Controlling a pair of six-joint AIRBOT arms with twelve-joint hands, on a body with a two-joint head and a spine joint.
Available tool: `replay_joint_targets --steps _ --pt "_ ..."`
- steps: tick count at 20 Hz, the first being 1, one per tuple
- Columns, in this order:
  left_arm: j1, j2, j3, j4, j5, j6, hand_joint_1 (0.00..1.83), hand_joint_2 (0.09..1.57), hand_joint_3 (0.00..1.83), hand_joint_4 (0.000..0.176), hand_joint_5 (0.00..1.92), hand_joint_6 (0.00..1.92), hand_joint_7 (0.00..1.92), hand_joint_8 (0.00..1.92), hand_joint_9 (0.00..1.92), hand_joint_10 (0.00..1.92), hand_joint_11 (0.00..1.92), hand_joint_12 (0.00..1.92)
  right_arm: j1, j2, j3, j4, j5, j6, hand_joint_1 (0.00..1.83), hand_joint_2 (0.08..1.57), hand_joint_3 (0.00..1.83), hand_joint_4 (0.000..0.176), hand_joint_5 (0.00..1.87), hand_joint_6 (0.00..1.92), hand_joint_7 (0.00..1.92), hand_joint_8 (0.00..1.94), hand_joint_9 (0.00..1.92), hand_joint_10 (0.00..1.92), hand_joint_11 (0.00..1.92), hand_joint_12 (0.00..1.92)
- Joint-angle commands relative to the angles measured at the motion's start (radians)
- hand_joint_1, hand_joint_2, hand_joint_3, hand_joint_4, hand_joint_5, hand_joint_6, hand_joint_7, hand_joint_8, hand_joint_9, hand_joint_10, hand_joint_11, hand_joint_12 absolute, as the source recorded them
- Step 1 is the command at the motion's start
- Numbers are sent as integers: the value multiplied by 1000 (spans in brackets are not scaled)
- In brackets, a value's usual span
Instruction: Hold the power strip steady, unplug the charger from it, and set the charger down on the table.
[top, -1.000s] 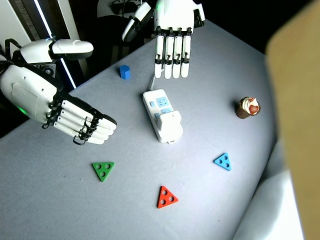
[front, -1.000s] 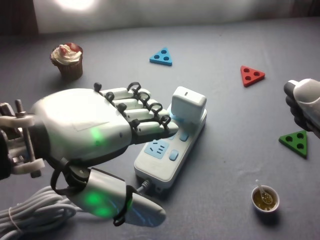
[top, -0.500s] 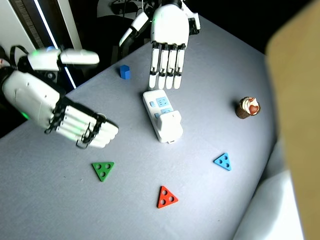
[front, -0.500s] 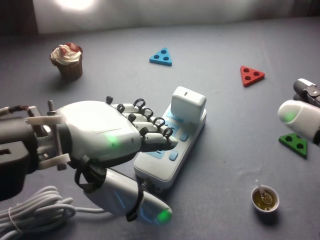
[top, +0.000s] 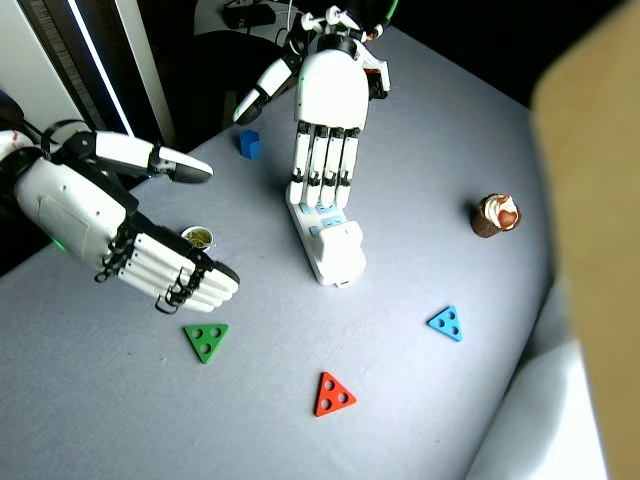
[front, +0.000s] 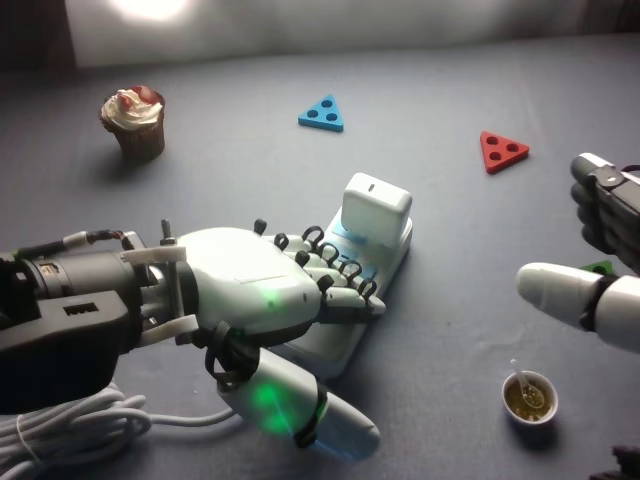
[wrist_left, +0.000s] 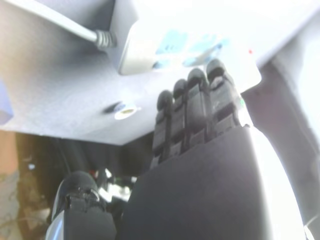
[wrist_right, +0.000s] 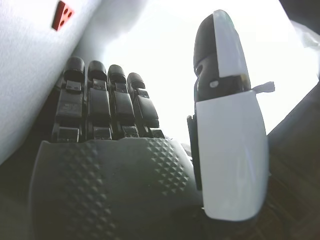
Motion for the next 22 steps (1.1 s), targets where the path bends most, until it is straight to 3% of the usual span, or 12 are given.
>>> replay_joint_targets --steps 1,18,22 --pt "-4 -6 5 -7 -105 -3 0 972 5 0 152 1 132 1 115 5 53 76 15 0 9 -57 99 5 1115 1005 0 0 104 0 113 0 128 1 42 316" --pt "27 -41 37 -26 -79 -3 0 989 0 0 133 5 115 5 110 6 70 71 191 -203 182 87 -4 -88 1050 1031 2 0 100 4 99 2 128 4 16 368" --pt "33 -44 39 -27 -77 -3 0 987 0 0 135 4 115 3 104 2 69 68 249 -225 194 144 -48 -127 1116 1020 0 0 141 1 115 2 153 3 0 489"
